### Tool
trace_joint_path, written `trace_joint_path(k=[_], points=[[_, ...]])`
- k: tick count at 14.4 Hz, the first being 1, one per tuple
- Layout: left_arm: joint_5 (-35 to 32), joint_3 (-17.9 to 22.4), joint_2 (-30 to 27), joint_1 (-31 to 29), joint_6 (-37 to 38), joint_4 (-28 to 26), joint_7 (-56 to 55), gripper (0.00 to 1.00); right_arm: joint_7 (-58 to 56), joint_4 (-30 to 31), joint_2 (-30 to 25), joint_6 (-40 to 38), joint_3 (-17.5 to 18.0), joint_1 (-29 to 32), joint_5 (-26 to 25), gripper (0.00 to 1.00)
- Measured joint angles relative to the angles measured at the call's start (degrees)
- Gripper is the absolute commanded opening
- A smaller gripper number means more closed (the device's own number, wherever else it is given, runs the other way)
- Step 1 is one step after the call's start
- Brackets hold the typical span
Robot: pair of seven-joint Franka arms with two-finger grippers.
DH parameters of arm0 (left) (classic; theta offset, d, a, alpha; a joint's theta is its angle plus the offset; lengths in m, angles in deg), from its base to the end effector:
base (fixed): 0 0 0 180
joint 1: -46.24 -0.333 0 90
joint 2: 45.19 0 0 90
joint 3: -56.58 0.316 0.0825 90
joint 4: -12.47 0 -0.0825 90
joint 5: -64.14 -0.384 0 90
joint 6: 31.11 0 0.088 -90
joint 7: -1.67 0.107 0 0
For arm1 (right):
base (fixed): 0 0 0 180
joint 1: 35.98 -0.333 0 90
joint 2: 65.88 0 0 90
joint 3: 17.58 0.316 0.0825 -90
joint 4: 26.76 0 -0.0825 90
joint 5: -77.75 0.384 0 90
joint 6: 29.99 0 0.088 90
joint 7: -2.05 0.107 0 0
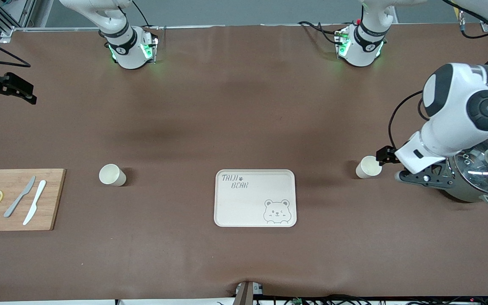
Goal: Place white IKEA cup upright on tray with both arms
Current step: 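Reach the left gripper to the cup by the pot while the right gripper moves out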
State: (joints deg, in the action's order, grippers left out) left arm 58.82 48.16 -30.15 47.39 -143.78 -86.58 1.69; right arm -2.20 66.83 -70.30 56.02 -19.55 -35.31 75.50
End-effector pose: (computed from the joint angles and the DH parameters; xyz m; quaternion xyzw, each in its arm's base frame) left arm 0.6244 -0.0923 0.4279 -0.9947 0.0996 0.0087 0.0244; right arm 0.5219 -0.0292 0.6308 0.9994 0.0133 -0.0286 0.0166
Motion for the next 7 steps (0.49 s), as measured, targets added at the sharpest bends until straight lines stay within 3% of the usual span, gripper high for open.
trace_joint_path(k=[4,7], points=[[0.00,0.02,-0.38,-3.93,-5.43,-6.45,1.64,1.00,0.01,-0.04,2.02,1.37,-0.11,0.22,0.05,1.00],[0.00,0.01,-0.64,-5.63,-14.97,-14.01,2.37,1.00,0.00,-0.14,4.46,2.81,0.09,0.18,0.34,1.00]])
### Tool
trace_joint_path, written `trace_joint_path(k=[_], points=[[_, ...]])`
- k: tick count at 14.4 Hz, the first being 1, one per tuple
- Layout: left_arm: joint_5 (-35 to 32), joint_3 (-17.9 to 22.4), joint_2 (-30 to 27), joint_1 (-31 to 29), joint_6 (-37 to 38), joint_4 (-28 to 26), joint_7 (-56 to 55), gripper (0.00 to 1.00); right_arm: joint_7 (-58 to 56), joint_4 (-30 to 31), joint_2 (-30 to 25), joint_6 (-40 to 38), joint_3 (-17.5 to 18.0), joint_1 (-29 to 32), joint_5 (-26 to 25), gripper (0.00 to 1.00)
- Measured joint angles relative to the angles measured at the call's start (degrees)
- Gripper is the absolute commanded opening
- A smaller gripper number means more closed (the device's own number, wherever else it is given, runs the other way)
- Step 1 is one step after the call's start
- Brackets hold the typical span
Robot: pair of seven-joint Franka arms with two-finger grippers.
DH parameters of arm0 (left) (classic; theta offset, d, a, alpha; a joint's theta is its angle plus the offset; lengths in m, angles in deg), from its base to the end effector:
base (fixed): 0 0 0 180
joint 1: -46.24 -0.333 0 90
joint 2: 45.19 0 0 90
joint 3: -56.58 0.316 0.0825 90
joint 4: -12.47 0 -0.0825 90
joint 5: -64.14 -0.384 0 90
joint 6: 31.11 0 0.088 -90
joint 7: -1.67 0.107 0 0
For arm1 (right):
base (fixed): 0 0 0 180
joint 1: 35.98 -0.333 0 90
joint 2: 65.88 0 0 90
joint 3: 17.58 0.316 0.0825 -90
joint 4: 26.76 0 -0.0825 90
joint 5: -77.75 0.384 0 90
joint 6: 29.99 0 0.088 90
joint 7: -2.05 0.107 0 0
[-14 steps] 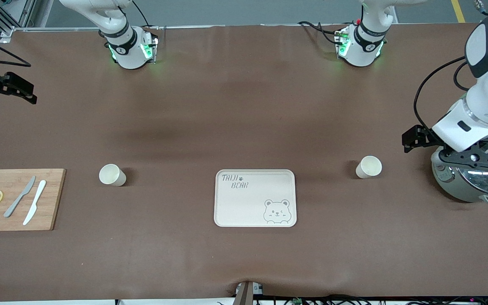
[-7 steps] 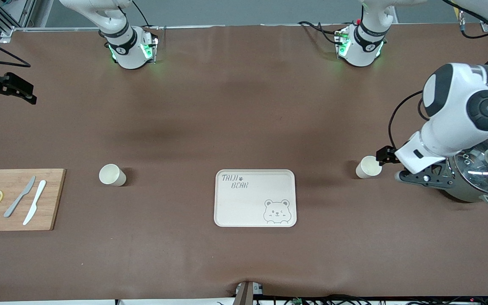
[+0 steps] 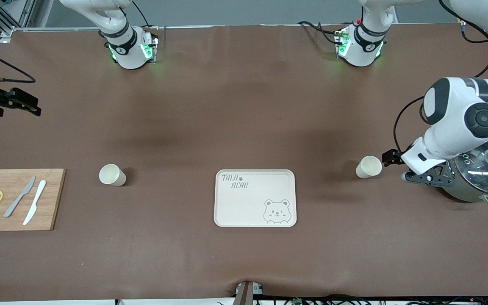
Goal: Place white IKEA cup upright on tray with both arms
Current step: 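Reach the left gripper to the cup by the pot while the right gripper moves out, then grip one cup with the left gripper while the right gripper grips another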
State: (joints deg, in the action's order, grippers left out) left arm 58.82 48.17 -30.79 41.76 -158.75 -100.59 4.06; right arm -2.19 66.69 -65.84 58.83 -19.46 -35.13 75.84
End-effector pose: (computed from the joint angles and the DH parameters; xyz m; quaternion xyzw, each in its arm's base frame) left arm 0.6008 -0.0352 0.3453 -0.9965 0.0810 -0.0036 0.0186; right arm 0.5492 -0.0298 0.5942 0.9989 0.0135 -0.0417 0.0142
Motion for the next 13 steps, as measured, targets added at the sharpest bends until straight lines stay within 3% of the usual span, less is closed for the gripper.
trace_joint_path(k=[5,10,13], points=[[0.00,-0.01,0.08,-0.22,-15.40,-12.55,0.00,1.00,0.02,2.80,3.41,8.27,0.75,-1.97,0.29,1.00],[0.00,-0.01,0.19,-0.70,-17.38,-13.95,0.00,1.00,-0.87,16.11,5.86,27.08,0.67,-2.91,0.30,1.00],[0.00,0.00,1.24,-1.18,-19.44,-14.36,0.02,1.00,-2.87,20.04,8.09,33.65,0.44,-2.45,0.29,1.00]])
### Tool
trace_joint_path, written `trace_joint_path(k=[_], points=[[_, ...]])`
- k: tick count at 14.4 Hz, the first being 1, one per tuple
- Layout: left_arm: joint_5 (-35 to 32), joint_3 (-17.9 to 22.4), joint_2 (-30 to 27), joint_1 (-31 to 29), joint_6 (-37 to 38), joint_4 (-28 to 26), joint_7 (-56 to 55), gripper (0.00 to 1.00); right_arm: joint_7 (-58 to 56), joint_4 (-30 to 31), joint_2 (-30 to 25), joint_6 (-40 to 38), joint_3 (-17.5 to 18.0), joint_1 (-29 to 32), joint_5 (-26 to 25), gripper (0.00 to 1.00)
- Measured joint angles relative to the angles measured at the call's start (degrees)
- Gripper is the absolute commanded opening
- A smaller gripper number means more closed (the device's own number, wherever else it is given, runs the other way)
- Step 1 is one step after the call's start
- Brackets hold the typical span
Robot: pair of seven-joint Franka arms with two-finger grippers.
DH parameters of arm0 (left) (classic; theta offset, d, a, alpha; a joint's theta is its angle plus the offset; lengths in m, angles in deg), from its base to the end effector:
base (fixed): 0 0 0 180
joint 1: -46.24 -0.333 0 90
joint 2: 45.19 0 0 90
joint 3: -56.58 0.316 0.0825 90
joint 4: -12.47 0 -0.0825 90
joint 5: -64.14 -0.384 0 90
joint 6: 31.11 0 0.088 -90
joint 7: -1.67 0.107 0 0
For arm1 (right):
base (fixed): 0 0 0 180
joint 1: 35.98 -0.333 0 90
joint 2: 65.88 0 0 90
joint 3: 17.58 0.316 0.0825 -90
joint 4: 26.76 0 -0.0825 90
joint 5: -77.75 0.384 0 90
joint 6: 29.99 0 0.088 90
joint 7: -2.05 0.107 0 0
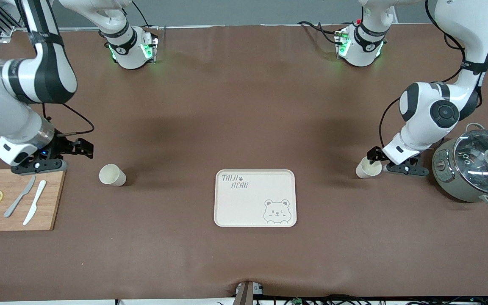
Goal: Place white IKEA cup upright on tray with both arms
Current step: 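Grip one cup with the left gripper while the right gripper grips another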
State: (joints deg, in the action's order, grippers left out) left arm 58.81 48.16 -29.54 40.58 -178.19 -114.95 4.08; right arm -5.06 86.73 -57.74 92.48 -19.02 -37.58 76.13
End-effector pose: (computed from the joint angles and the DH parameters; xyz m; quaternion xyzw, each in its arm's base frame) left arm 0.5561 -0.0282 0.2587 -0.9961 0.0797 -0.0371 0.0069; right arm 0.5862 0.0008 0.3973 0.9974 0.0710 0.0065 0.0142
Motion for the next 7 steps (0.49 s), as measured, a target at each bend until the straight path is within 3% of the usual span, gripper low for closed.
trace_joint_path(k=[7], points=[[0.00,0.01,2.57,-1.88,-2.77,-0.14,2.36,1.00,-2.72,1.17,7.12,8.46,-0.08,0.70,0.00,1.00]])
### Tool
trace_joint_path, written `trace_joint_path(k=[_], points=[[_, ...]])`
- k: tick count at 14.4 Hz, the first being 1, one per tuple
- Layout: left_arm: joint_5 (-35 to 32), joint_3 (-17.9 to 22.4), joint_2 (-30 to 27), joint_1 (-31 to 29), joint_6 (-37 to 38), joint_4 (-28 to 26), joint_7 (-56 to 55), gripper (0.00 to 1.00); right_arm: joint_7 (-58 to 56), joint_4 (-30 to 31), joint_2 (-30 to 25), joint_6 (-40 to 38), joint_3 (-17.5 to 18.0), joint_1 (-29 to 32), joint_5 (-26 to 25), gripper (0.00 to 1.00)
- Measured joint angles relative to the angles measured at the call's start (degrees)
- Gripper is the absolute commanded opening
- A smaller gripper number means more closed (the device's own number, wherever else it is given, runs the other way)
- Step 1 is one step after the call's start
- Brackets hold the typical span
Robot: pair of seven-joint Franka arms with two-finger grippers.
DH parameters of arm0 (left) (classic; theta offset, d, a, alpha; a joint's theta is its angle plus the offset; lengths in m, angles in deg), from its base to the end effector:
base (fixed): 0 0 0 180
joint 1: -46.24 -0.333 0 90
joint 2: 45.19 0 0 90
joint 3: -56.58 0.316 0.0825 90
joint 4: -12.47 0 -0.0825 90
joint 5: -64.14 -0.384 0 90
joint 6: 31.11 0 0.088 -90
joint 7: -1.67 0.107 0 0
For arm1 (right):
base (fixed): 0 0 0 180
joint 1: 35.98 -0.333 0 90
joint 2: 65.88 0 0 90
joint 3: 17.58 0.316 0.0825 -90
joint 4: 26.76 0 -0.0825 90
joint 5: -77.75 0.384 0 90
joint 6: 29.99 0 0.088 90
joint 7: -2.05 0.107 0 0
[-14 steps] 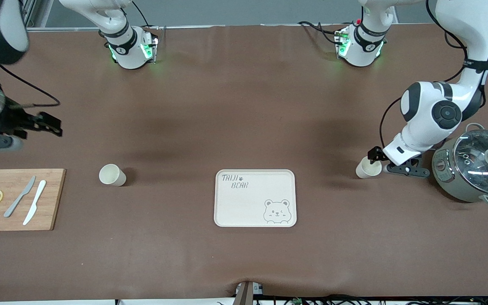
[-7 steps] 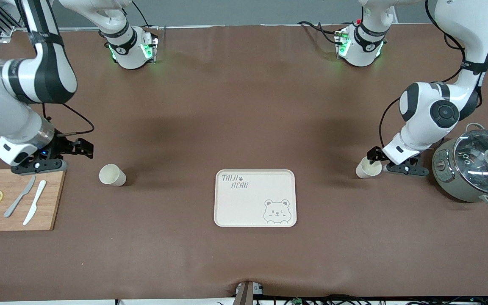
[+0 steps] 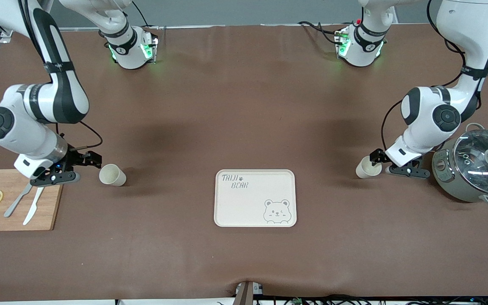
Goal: Place white IKEA cup upright on tray with both arms
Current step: 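Grip one cup with the left gripper while the right gripper grips another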
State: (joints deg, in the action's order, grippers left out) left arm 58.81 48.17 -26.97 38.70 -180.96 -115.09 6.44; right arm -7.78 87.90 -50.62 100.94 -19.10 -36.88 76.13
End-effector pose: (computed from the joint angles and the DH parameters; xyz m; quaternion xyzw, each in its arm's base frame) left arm 0.5569 -0.0109 0.2377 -0.9957 0.0839 -0.0379 0.0034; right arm 0.6001 -0.0066 0.3276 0.9958 0.0899 0.0075 0.0150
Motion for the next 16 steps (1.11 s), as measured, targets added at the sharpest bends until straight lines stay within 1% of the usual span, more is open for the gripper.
trace_joint_path(k=[3,4,5,10,16], points=[[0.00,-0.04,1.27,-0.07,-1.46,0.00,0.11,1.00,-2.51,1.39,1.74,3.67,-0.13,0.53,0.00,1.00],[0.00,-0.13,1.68,-0.04,-1.81,0.03,0.12,0.84,-3.17,1.56,2.08,3.90,-0.20,0.86,0.00,1.00],[0.00,-0.24,2.10,0.01,-1.98,0.11,0.02,0.01,-3.57,1.61,2.37,3.97,-0.21,1.14,0.00,1.00],[0.00,-0.78,3.30,0.62,-2.40,0.89,-1.54,0.00,-7.19,1.88,5.30,7.94,-0.33,2.30,0.00,1.00],[0.00,-4.13,3.04,0.75,-1.91,4.53,-7.60,0.00,-8.31,1.93,9.36,12.50,-0.16,2.85,0.00,1.00]])
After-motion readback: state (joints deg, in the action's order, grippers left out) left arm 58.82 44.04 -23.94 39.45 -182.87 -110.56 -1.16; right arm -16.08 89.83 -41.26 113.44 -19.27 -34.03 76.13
